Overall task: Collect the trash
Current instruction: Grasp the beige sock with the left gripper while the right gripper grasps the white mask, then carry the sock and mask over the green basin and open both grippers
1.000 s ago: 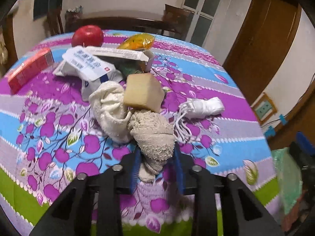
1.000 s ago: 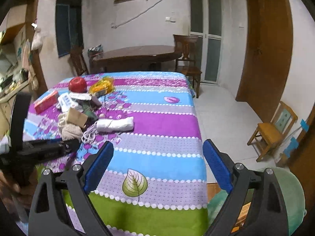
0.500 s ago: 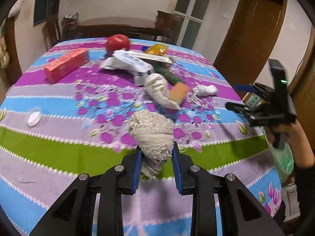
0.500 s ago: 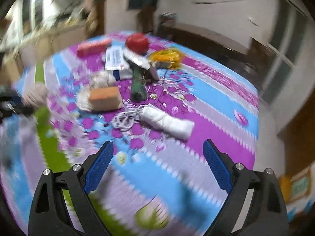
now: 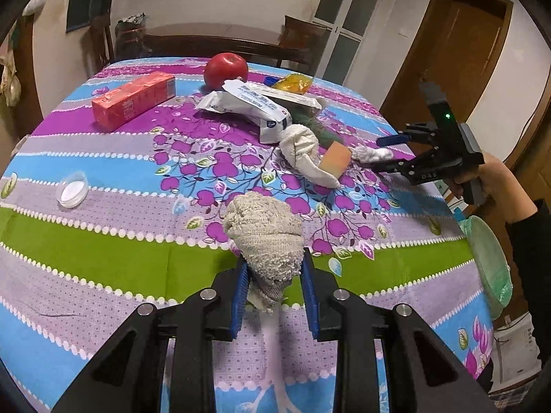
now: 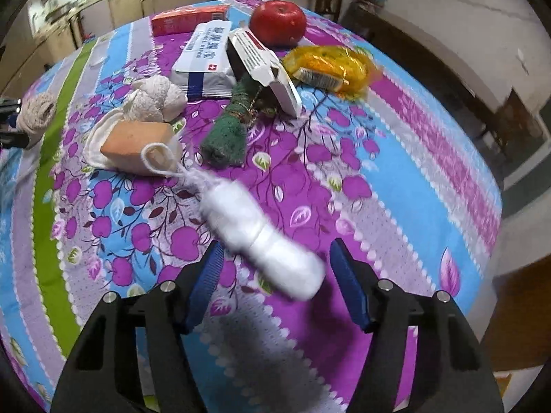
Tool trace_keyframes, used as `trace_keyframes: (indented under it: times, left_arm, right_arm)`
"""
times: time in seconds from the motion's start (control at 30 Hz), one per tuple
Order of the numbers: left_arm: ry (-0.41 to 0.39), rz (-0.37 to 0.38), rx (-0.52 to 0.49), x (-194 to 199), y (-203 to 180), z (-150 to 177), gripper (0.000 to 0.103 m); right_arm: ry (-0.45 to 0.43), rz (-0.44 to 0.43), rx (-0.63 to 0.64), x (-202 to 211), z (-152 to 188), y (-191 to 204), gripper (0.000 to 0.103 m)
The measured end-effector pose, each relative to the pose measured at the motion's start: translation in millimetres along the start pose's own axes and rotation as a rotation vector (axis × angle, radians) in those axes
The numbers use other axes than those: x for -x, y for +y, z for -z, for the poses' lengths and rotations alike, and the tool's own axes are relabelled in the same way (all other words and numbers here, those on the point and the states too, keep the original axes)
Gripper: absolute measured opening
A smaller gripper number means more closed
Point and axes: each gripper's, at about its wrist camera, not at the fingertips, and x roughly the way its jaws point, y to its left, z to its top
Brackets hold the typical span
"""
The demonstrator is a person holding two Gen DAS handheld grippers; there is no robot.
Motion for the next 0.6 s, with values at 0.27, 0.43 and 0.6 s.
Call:
trace_keyframes:
  times: [0.27,0.43,0.6]
  left_arm:
    - [-0.007,-0.034,-0.022,0,-4,2,0.030]
    - [-0.040,-0.096,-0.055,5,-14,-1,0.030]
    - [-0.077,-0.148,-0.122,7,-38,-3,0.030]
  right_arm:
    - [0.005,-0.075,-0.119,-1,1,-6,0.039]
    - [-0.045,0.055,-0.278,19,25,24,0.022]
    - [-0.182,0.077,-0.516,65,65,80,0.022]
